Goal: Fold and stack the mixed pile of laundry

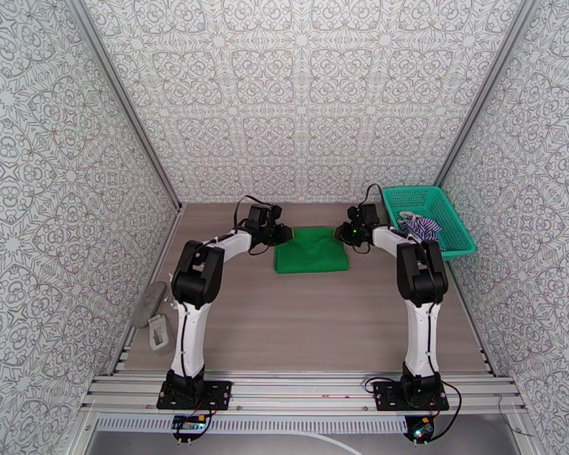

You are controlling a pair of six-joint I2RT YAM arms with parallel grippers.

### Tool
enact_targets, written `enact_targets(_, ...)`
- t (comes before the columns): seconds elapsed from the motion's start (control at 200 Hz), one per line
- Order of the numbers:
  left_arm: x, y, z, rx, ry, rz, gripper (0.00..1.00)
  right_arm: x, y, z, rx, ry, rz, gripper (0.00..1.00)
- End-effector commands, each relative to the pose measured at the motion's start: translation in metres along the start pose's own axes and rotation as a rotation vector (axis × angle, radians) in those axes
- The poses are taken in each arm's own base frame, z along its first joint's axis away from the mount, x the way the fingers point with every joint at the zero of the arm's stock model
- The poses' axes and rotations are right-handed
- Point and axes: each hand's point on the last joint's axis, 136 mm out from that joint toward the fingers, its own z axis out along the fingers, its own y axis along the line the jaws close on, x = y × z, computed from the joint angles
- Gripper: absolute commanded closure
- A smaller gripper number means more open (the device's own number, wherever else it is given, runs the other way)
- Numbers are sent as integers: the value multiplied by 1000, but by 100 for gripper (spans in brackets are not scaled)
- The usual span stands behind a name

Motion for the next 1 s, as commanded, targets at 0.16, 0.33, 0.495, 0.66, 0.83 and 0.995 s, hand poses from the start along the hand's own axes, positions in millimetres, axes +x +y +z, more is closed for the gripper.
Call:
enact_targets(0.16,-35,13,4,75,-83,-68,73,-19,-15,9,23,-18,66,68)
enact_targets(0.33,-33,23,9,76,-64,-85,71,-18,-25,12,45,11,73,66)
enact_targets(0.495,-43,-5,-19,83,-77,-32,67,-35,2,-32,61,-41,-43,57)
enact_targets(0.66,-37,-46,-84,34,-112,70,57,-28,38,-98,113,-120,-250,42)
enact_targets(0.83,4,-30,-143,-38,-115,36,51,34,77,-107,211,-88,-604,18)
enact_targets(0.995,48,7,-176,-93,-94,-49,49,103,122,-72,187,11,-949,18)
